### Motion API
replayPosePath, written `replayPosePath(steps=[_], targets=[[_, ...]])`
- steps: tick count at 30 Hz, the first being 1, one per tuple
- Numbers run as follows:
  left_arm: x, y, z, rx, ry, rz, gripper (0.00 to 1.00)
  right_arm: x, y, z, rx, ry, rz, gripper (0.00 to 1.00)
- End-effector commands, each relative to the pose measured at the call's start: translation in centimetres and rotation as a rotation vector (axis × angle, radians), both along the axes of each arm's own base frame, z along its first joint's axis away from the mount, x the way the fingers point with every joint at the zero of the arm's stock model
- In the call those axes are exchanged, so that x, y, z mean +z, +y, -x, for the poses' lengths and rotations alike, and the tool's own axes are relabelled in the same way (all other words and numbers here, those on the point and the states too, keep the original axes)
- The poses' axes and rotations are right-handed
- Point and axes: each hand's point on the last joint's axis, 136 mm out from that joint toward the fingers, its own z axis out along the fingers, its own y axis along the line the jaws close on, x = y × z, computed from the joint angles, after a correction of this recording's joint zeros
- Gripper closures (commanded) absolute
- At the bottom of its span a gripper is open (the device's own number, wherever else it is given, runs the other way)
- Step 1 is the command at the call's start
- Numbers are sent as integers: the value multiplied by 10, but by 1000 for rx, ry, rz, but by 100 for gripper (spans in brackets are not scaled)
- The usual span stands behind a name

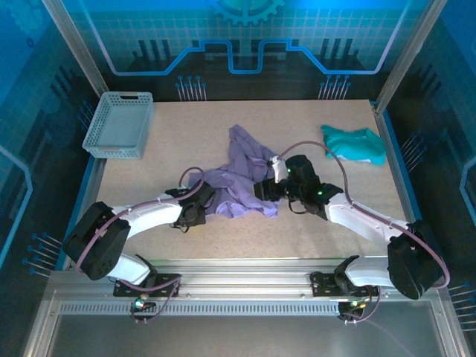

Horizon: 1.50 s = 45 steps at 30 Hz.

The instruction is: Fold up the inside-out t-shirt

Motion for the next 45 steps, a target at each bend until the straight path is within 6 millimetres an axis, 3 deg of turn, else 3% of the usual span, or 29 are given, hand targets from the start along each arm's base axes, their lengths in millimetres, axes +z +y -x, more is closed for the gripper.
replayPosePath(steps=[1, 5, 9, 16, 18, 20, 22, 24, 25, 27, 28, 30, 33, 36, 38, 40, 45], targets=[[19, -17, -26, -42, -137, 96, 100, 3, -39, -34, -171, -29, 110, 54], [51, -11, -40, -20, -237, 145, 100, -11, -40, -85, -227, 44, 183, 53], [87, -5, -49, -2, -336, 181, 100, -41, -15, -120, -132, 140, 255, 43], [131, 3, -59, 3, -434, 216, 100, -98, 3, -140, -33, 277, 479, 40], [141, 5, -61, 0, -452, 225, 100, -111, 1, -145, -32, 285, 547, 50], [154, 6, -65, -1, -477, 236, 100, -106, -7, -158, -66, 239, 581, 71], [173, 12, -73, 7, -521, 246, 100, -80, -13, -173, -101, 164, 563, 90], [203, 27, -87, 55, -595, 257, 100, -28, -21, -183, -141, 54, 486, 100], [222, 33, -94, 79, -645, 278, 100, -3, -27, -185, -160, 9, 441, 100], [276, 43, -109, 106, -769, 340, 100, 63, -50, -179, -223, -89, 317, 100], [306, 46, -114, 103, -825, 357, 100, 87, -63, -174, -253, -121, 264, 100], [378, 48, -122, 55, -950, 347, 100, 142, -96, -151, -334, -217, 146, 100], [470, 50, -125, -15, -1132, 325, 100, 186, -141, -110, -467, -320, 55, 100], [533, 44, -119, -94, -1279, 349, 100, 192, -166, -66, -562, -381, 18, 100], [548, 35, -118, -168, -1327, 364, 100, 175, -172, -42, -591, -368, 1, 99], [540, 28, -123, -214, -1311, 372, 100, 146, -172, -25, -597, -322, -6, 92], [476, 18, -130, -239, -1164, 403, 100, 56, -175, -3, -570, -129, 120, 76]])
